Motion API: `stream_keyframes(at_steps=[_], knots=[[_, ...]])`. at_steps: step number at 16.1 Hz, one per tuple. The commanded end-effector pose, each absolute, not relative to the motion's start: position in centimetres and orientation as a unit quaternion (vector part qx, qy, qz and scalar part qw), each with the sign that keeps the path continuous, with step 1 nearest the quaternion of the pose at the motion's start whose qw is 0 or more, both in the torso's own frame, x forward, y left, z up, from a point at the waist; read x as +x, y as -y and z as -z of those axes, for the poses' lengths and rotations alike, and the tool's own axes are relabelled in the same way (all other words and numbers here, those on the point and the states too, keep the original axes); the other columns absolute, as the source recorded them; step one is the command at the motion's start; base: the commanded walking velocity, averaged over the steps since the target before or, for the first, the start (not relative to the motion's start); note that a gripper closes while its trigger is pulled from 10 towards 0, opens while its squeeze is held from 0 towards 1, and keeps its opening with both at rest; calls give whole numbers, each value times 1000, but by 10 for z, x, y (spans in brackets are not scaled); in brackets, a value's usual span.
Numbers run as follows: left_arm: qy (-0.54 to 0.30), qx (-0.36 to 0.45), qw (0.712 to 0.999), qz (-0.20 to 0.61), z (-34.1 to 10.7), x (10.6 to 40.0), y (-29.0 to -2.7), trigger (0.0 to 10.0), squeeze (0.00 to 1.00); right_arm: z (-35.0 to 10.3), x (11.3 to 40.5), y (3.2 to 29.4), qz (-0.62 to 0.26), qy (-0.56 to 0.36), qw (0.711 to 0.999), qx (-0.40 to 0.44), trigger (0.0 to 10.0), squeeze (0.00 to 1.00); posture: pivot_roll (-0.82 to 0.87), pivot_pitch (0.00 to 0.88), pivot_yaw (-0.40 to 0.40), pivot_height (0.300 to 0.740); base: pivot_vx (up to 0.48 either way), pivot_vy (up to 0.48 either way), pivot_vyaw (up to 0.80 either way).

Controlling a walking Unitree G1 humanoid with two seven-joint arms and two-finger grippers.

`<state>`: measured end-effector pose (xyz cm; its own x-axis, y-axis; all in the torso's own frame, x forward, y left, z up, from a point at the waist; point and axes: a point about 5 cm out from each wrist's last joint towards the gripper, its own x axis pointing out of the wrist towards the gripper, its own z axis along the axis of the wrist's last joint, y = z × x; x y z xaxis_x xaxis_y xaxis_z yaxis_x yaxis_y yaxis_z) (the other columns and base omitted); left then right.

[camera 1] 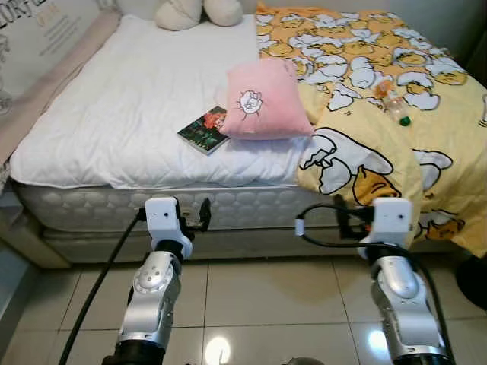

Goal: Clean up the room

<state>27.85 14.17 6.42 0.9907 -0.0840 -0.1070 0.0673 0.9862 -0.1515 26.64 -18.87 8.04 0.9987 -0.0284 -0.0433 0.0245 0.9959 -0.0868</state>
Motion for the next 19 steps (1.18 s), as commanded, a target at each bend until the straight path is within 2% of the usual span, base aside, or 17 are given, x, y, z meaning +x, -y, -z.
stream_keyframes(at_steps=[1,6,9,12,16,19], knots=[[-43,-81,995,40,-71,283,-138,10000,0,-81,267,190,6,-17,999,-52,10000,0,-160,0,47,740,247,-409,0],[-28,-72,995,62,-76,292,-129,10000,0,-82,274,186,5,-16,999,-48,10000,0,-171,0,58,740,280,-381,0],[-20,-58,996,62,-83,295,-131,10000,0,-78,270,186,1,-23,998,-53,10000,0,-169,0,59,740,97,0,0],[-8,-95,995,28,-88,297,-136,10000,0,-81,272,182,-6,-18,998,-62,10000,0,-169,0,64,740,480,0,0],[1,-73,996,53,-92,300,-129,10000,0,-82,271,184,-4,-15,998,-59,10000,0,-172,0,64,740,480,0,455],[4,-50,996,78,-96,305,-123,10000,0,-82,270,187,8,-13,998,-60,10000,0,-181,0,66,740,461,0,0]])
